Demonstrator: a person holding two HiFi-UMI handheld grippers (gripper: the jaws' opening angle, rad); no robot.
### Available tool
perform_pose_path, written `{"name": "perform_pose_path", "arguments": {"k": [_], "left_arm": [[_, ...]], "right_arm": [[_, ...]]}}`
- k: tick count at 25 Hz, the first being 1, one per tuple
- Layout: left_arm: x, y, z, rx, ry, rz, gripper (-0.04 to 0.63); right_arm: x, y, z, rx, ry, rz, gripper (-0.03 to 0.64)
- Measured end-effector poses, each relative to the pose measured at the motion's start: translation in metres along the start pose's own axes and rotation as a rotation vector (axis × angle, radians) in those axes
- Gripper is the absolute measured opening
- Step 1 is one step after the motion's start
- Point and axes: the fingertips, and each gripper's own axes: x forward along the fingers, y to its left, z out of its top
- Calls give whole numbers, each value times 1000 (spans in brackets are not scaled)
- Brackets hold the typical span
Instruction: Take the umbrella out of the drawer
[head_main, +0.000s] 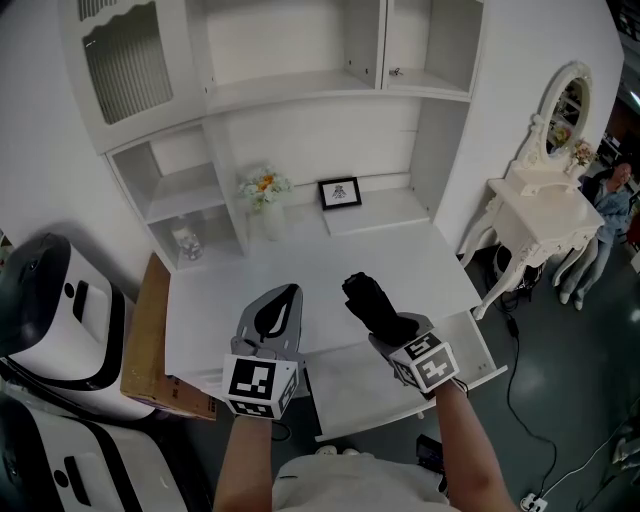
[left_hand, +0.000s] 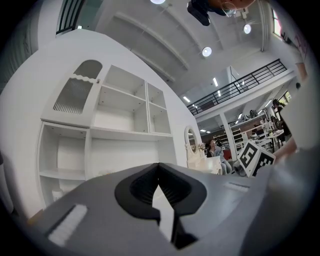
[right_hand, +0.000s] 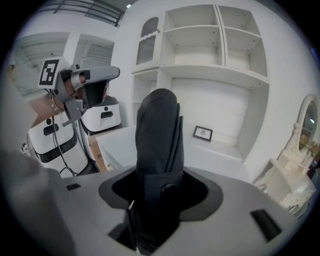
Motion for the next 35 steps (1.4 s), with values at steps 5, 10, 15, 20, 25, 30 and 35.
{"name": "perform_pose_path", "arguments": {"k": [5,10,15,20,25,30,35], "left_arm": [[2,4,6,3,-11,7,11],[4,4,11,8,-23,7,11],[4,4,16,12,-38,11,11],[2,7,20,18,-49,20,11],[0,9,27,25,-64,28,10],[-2,12,31,28,-73,37,11],[-5,14,35,33,-86,46,10]], "right_arm": [[-17,-11,24,35,-74,-62,239],[-33,-15,46,59,-150,-102,239],[-46,-19,62,64,-199,-137,238],[-63,-25,78,74,-257,-185,239],[-83,-31,93,80,-336,-232,239],[-106,-38,110,91,-400,-292,239],[-128,-42,124,88,-461,-347,239]]}}
